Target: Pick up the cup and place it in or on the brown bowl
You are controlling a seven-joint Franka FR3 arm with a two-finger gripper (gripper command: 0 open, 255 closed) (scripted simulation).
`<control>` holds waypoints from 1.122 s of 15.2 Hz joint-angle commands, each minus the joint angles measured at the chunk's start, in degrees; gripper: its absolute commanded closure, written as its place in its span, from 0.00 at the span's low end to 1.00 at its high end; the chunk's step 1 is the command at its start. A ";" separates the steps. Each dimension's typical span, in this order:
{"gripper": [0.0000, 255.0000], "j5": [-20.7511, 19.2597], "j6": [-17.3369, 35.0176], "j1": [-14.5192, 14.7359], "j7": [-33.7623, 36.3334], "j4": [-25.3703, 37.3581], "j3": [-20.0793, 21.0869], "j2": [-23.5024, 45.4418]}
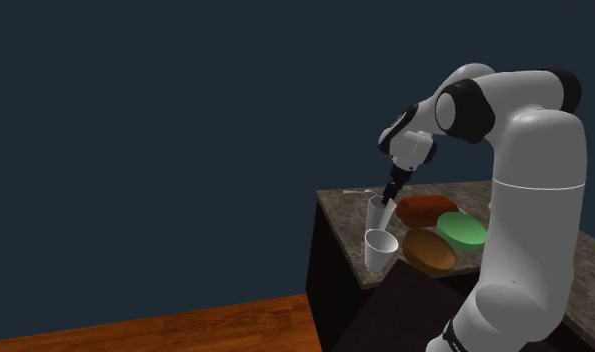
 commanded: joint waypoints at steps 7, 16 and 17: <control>0.00 2.39 1.78 -0.83 -1.60 -0.31 1.37 2.14; 1.00 2.38 1.78 -0.83 -1.60 -0.31 1.37 2.13; 1.00 2.38 1.78 -0.82 -1.60 -0.32 1.37 2.12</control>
